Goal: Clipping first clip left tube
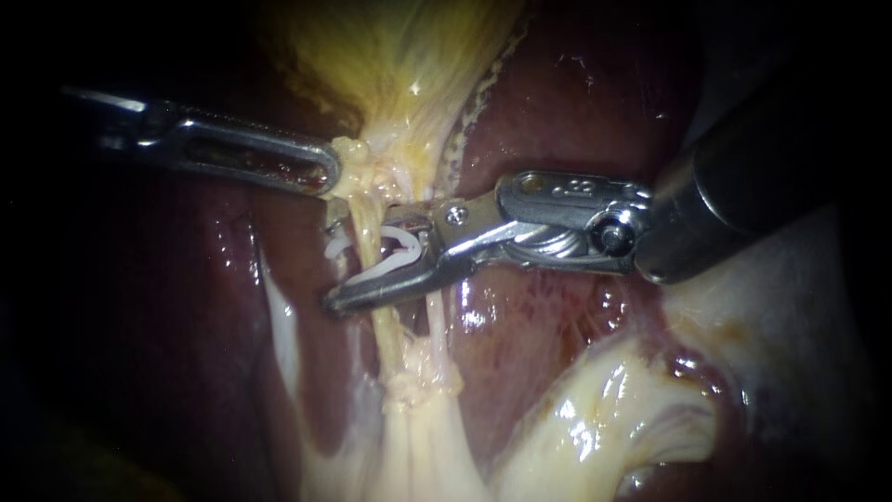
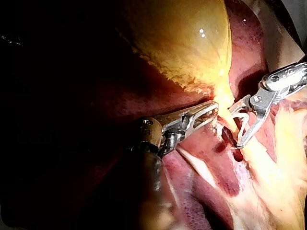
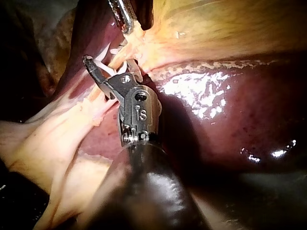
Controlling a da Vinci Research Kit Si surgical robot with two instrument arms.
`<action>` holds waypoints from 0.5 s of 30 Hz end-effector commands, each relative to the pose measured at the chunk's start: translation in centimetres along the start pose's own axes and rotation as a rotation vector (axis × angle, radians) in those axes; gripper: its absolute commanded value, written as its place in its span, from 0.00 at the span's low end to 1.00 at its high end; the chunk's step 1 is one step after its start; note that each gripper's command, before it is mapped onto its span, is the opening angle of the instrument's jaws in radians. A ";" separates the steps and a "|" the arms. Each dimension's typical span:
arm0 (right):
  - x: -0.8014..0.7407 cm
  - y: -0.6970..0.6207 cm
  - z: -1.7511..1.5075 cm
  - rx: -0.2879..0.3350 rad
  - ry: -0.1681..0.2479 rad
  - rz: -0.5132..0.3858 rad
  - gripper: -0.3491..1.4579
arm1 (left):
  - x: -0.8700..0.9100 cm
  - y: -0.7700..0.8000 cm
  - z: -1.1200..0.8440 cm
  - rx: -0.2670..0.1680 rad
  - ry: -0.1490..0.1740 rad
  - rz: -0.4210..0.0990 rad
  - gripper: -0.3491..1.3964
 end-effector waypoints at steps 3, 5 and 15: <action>0.00 -0.01 -0.01 0.013 -0.004 0.000 0.46 | 0.00 0.00 0.00 0.000 0.000 0.000 0.00; -0.01 -0.04 -0.02 0.037 -0.010 0.023 0.46 | 0.00 0.00 0.00 0.001 0.000 0.000 0.00; -0.30 -0.42 0.08 0.216 -0.085 0.120 0.46 | 0.00 0.00 0.00 0.001 0.000 0.000 0.00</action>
